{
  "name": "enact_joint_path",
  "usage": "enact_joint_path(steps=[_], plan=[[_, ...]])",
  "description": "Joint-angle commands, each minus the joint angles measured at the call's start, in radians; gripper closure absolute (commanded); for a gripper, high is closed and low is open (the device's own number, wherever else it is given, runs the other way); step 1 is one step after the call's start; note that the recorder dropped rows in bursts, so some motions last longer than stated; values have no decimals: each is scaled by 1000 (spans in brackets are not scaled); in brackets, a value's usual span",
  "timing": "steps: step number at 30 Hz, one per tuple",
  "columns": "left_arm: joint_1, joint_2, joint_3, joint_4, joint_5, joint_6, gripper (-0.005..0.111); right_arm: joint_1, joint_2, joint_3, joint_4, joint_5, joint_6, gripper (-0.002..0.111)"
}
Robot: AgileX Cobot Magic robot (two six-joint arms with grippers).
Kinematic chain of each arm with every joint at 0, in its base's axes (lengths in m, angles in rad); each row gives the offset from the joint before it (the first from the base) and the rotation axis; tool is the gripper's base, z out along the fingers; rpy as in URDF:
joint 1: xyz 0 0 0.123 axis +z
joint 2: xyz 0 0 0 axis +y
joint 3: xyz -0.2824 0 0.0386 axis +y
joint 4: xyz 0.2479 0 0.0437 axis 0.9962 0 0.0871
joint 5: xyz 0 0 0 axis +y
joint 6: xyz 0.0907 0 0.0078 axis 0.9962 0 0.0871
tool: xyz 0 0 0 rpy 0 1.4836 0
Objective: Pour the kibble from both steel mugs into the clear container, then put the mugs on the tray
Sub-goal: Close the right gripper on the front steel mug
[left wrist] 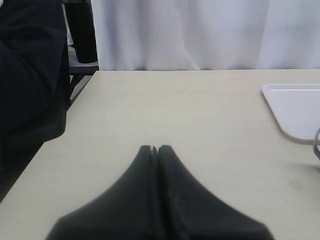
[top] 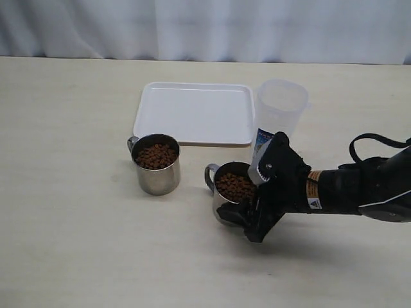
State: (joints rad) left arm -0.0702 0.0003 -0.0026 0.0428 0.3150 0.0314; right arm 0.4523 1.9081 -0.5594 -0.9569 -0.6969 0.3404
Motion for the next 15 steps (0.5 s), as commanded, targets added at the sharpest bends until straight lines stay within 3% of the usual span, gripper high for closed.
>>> enact_joint_path(steps=[1, 15], plan=[[1, 0, 3, -1, -6, -3, 107, -2, 16, -4, 58, 13, -3, 104], [1, 0, 3, -1, -6, -3, 107, 4, -106, 40, 28, -9, 44, 104]])
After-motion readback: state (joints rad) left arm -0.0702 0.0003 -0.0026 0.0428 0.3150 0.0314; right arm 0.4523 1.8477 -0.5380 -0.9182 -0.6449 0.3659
